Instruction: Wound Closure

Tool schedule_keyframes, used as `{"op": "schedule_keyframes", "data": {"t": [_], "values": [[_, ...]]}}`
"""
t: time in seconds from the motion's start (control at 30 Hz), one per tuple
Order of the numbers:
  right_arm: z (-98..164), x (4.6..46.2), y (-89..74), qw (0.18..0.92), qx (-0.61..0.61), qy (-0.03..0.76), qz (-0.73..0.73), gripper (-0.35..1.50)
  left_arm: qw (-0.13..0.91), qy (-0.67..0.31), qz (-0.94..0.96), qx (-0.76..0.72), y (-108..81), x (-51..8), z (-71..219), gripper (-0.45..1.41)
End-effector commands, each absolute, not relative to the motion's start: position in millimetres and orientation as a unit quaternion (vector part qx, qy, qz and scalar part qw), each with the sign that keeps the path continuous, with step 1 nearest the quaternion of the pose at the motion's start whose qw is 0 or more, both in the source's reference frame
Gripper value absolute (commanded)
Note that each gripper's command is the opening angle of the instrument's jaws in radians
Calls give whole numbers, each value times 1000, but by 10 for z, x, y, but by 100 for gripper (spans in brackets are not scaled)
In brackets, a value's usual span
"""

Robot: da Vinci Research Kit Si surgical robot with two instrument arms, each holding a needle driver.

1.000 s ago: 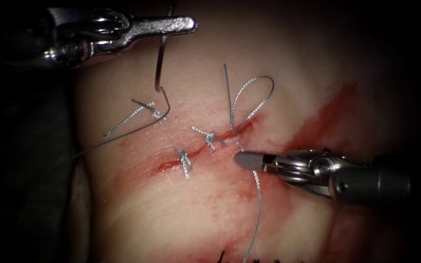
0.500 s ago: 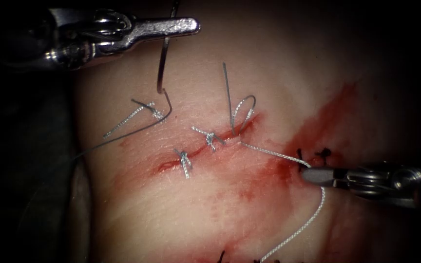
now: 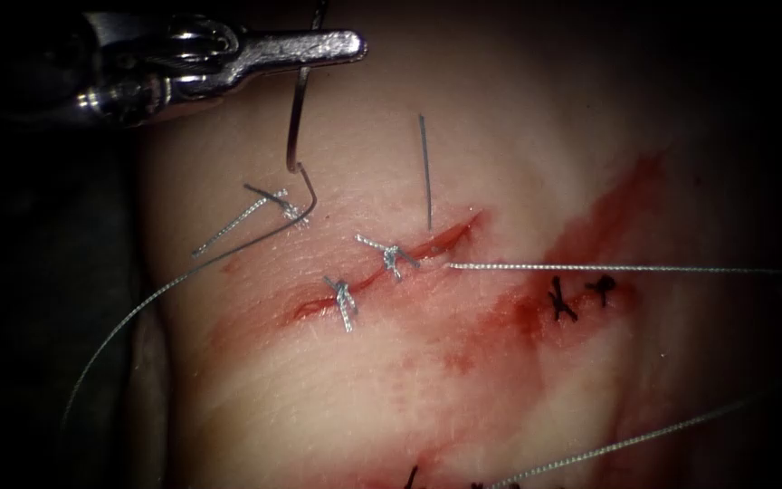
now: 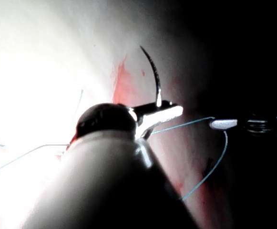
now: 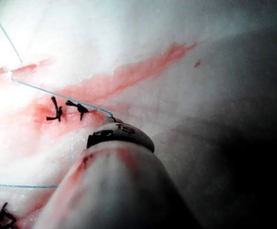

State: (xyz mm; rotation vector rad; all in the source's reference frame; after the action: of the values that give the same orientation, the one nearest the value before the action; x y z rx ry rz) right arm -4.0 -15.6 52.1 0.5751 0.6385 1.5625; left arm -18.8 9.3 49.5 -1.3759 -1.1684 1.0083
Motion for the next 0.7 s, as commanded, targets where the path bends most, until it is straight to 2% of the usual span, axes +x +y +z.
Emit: {"op": "schedule_keyframes", "data": {"t": [0.03,0.27,0.53,0.57,0.6,0.63,0.7], "values": [[522,-40,-155,627,248,279,683,-35,511,-485,419,-572,94,-193,500,-45],[514,-63,-144,629,238,279,685,-35,512,-485,420,-571,94,-194,500,-45],[497,-31,-149,617,266,317,669,-35,516,-476,466,-539,84,-202,503,-45],[494,-24,-149,616,267,324,667,-30,507,-478,483,-530,80,-205,504,-45],[486,-5,-146,640,247,346,640,88,487,-494,527,-491,66,-212,507,-45],[482,4,-144,646,238,358,630,125,476,-496,549,-476,57,-217,509,-45],[474,22,-143,636,239,389,622,136,457,-501,594,-433,35,-230,513,-45]]}}
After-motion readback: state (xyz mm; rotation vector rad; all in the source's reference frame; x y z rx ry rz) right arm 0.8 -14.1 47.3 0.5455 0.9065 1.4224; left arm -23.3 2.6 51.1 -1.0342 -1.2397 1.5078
